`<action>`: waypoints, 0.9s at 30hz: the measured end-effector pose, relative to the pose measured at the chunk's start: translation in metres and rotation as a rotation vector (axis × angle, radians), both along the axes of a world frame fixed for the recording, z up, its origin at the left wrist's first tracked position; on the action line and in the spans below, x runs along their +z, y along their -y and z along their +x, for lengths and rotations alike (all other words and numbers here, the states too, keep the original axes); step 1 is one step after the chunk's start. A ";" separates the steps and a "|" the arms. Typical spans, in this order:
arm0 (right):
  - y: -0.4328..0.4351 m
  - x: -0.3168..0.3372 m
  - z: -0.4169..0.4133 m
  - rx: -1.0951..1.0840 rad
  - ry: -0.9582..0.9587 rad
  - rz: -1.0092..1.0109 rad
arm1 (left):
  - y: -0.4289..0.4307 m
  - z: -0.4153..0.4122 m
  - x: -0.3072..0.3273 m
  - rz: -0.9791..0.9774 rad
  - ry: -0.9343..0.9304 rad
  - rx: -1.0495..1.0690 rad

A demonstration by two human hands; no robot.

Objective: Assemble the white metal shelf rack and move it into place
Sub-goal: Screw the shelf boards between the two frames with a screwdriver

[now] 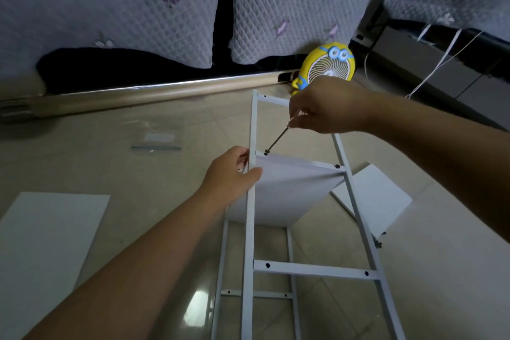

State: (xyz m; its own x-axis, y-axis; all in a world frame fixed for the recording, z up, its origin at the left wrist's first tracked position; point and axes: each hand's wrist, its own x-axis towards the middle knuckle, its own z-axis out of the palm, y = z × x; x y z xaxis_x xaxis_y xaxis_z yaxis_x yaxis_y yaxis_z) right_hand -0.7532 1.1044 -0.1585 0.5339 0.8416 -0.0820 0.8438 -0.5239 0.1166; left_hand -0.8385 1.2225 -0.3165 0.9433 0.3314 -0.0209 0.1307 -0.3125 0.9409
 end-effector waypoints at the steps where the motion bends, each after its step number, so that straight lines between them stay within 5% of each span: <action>1: -0.004 0.001 -0.002 -0.068 0.008 -0.043 | -0.001 -0.002 0.000 -0.010 0.004 -0.018; 6: -0.028 0.006 0.003 -0.522 -0.189 -0.189 | -0.005 -0.006 0.003 -0.084 0.003 -0.084; 16: -0.012 0.009 -0.001 -0.084 -0.085 0.033 | -0.007 -0.007 0.008 -0.010 -0.025 -0.129; 23: -0.022 -0.006 -0.012 -0.348 0.159 0.011 | -0.005 -0.007 0.003 0.013 -0.024 -0.093; 27: -0.016 -0.002 -0.012 -0.210 -0.064 -0.034 | -0.004 -0.007 0.002 0.018 -0.026 -0.087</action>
State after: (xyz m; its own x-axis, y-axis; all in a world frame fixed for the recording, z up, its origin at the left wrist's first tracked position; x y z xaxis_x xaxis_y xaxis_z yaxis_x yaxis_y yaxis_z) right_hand -0.7652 1.1207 -0.1605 0.6901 0.7085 -0.1475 0.7227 -0.6857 0.0871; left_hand -0.8454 1.2261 -0.3146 0.9676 0.2492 -0.0403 0.1266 -0.3407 0.9316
